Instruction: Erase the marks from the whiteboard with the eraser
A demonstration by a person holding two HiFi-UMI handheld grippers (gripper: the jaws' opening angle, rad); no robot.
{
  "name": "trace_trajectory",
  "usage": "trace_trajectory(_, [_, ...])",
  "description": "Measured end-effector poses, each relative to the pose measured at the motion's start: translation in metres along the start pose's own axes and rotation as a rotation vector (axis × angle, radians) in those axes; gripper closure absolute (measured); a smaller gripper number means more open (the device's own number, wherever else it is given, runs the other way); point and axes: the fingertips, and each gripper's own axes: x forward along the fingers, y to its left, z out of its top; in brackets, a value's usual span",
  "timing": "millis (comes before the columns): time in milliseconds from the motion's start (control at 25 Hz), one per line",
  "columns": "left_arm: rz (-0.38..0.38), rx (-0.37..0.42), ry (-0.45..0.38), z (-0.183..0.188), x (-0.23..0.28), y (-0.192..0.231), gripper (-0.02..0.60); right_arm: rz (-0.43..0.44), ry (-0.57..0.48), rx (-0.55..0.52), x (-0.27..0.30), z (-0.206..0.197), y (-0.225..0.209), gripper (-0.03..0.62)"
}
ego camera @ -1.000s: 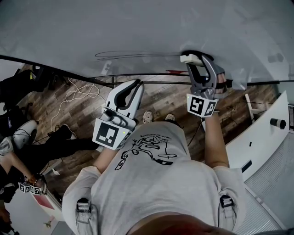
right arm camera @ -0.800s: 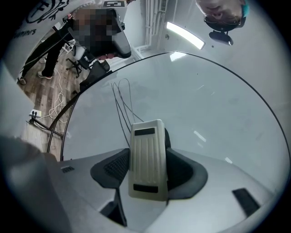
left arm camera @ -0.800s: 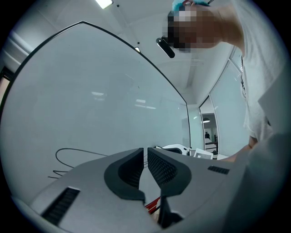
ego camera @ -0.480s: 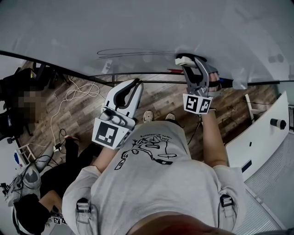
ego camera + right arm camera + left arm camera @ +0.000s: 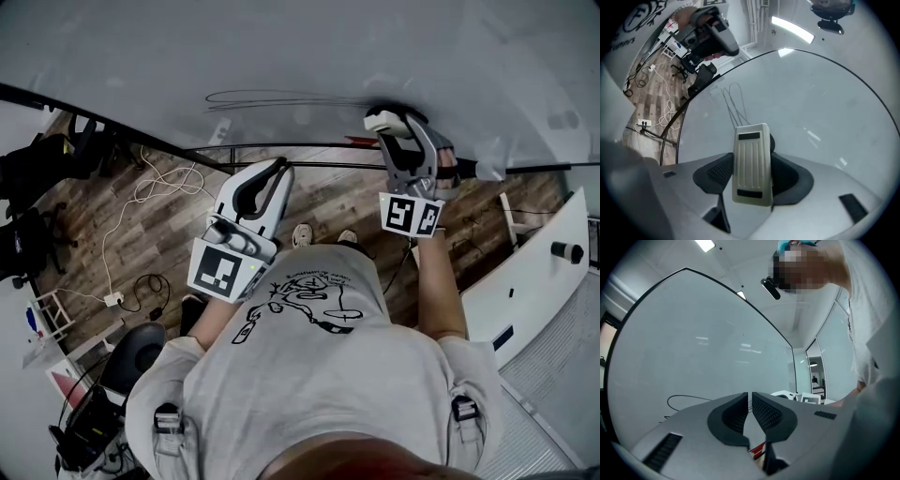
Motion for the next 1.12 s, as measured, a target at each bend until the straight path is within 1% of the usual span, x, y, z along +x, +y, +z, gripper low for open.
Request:
trace_trajectory(200, [0.014,-0.003,-0.018,0.005,-0.006,0.005,0.54,-0.075,-0.069,0.07,-0.019,0.043,-0.058,0.335])
trace_trajectory(320, [0.012,-0.008,-0.035,0.006,-0.007,0.006,0.539,-0.104,-0.092,0.074,-0.019,0.059,-0.079,0.335])
trace_trajectory(400, [0.016,-0.01,-0.022,0.002,-0.008,0.007,0.54,-0.11,-0.101,0.073,-0.013,0.065,-0.086,0.335])
trace_trajectory(560, [0.021,-0.017,-0.02,0.002,-0.008,0.008,0.539,-0.115,-0.097,0.035,0.002,0.067,-0.089,0.335])
trace_trajectory(840, [0.029,-0.02,-0.015,-0.001,-0.008,0.014,0.539,-0.127,-0.093,0.022,0.008,0.066,-0.086,0.336])
trace_trajectory(1000, [0.011,-0.03,-0.039,0.003,-0.005,0.012,0.539,-0.13,-0.091,0.018,0.009,0.065,-0.081,0.336])
trace_trajectory(1120, [0.021,-0.023,-0.017,-0.001,-0.005,0.013,0.539,-0.114,-0.085,0.005,0.012,0.063,-0.07,0.336])
